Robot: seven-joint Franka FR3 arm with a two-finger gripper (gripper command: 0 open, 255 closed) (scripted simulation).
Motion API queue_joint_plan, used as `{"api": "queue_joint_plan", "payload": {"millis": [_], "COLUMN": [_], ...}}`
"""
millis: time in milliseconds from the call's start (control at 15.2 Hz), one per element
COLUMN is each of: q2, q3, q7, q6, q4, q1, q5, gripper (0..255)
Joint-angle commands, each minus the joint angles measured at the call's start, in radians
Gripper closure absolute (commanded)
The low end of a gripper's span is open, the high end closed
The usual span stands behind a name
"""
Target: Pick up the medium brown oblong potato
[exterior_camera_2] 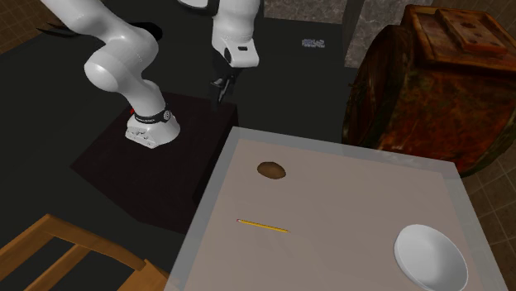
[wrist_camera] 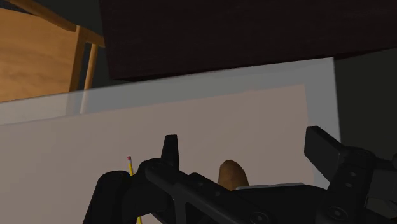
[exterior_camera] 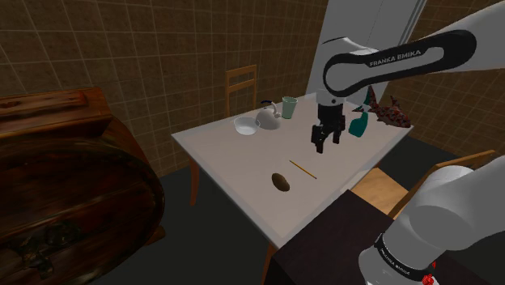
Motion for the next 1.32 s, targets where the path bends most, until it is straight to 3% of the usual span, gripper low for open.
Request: {"api": "queue_joint_plan", "payload": {"millis": [0, 660, 1254], "q2": [0.067, 0.465, 0.838], "q3": [-0.008, -0.034, -0.016], "q7": [-0.008, -0.066, -0.133], "q6": [0.077, 0.395, 0.577], "q4": [-0.007, 0.074, 0.264], "q1": [0.002, 0.013, 0.004], "q5": [0.001, 0.034, 0.096], "gripper": [0, 0, 0]}}
